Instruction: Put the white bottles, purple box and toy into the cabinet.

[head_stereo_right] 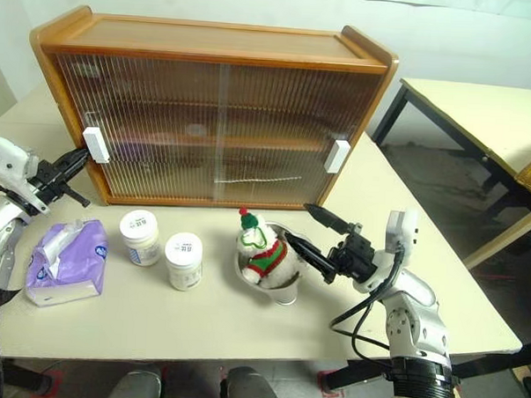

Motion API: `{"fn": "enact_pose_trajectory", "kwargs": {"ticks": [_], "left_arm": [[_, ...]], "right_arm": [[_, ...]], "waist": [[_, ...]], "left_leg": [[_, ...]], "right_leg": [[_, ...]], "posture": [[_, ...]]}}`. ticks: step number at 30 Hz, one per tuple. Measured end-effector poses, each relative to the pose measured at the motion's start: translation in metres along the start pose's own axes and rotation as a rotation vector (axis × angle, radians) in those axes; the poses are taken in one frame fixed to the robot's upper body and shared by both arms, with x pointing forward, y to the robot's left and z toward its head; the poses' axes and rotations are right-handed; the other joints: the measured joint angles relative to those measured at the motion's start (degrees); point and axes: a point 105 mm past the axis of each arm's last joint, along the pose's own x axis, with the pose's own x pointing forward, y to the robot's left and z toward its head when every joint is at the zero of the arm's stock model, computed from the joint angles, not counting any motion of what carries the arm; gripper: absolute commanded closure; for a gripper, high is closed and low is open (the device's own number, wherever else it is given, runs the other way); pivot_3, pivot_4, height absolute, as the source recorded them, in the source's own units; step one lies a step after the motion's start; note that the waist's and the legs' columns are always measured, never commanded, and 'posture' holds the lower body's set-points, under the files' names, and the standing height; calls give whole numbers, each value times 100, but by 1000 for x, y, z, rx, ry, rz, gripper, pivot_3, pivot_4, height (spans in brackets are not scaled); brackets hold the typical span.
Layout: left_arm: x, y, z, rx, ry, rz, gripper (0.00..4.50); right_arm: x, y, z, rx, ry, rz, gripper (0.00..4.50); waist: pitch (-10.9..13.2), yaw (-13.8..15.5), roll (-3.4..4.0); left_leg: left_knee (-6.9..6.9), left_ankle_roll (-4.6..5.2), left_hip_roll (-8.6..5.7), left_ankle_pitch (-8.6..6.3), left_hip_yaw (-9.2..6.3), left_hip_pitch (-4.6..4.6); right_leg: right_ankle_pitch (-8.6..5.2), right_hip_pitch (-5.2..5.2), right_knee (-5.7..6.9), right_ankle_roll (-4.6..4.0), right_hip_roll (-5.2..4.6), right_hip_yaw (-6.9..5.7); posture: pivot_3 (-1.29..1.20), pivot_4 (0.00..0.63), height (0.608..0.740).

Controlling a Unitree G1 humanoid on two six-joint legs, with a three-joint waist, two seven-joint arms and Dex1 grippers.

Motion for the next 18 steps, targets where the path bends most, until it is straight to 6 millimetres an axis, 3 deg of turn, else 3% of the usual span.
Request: {"fn": "enact_pose_trajectory", "kwargs": {"ticks": [9,18], "left_arm": [[29,-38,11,-31,-52,-123,4477],[66,-92,33,-50,-123,-322,4477]], "right_arm": [[0,3,2,7,-7,16,0],[-1,9,5,3,-7,18,0]], "waist": [[-1,-26,1],[-1,-68,1]], "left_leg": [[4,5,-2,-3,2,-8],[28,15,-7,-8,1,-46]], "right_leg": [[-5,0,-2,10,0,0],[2,-1,-11,32,-2,0]], "posture": [[-109,0,740],[-175,0,740]]}}
